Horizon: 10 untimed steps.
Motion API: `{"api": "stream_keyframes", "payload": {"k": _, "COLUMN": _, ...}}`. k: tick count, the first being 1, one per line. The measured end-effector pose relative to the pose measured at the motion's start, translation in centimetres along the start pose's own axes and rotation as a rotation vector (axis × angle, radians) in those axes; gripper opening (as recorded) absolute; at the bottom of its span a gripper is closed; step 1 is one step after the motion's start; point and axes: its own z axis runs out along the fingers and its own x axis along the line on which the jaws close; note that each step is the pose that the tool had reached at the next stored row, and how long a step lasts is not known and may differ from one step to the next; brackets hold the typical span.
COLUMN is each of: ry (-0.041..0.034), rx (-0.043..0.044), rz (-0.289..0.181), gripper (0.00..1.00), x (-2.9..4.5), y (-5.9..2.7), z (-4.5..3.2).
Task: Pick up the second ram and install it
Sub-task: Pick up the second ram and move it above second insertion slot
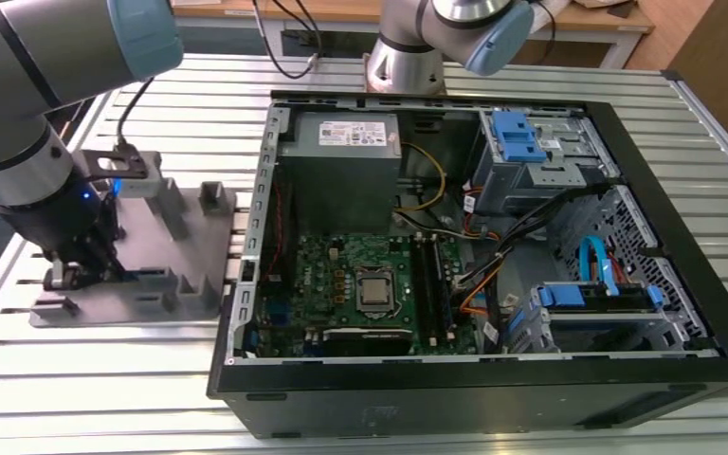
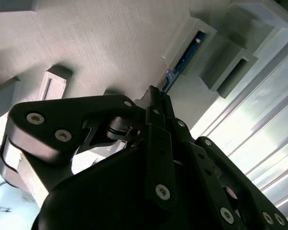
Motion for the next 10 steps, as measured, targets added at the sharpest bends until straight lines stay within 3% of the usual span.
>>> {"api": "stream_keyframes", "payload": {"k": 6, "ry": -0.0009, "rx": 0.0014, "rz": 0.062, "gripper": 0.14, "x": -0.03, "y": 0.0, "z": 0.02}}
{"api": "stream_keyframes", "payload": {"k": 10, "ry": -0.001, "rx": 0.0016, "rz": 0.067, "gripper": 0.14, "x": -0.02, "y": 0.0, "z": 0.02}}
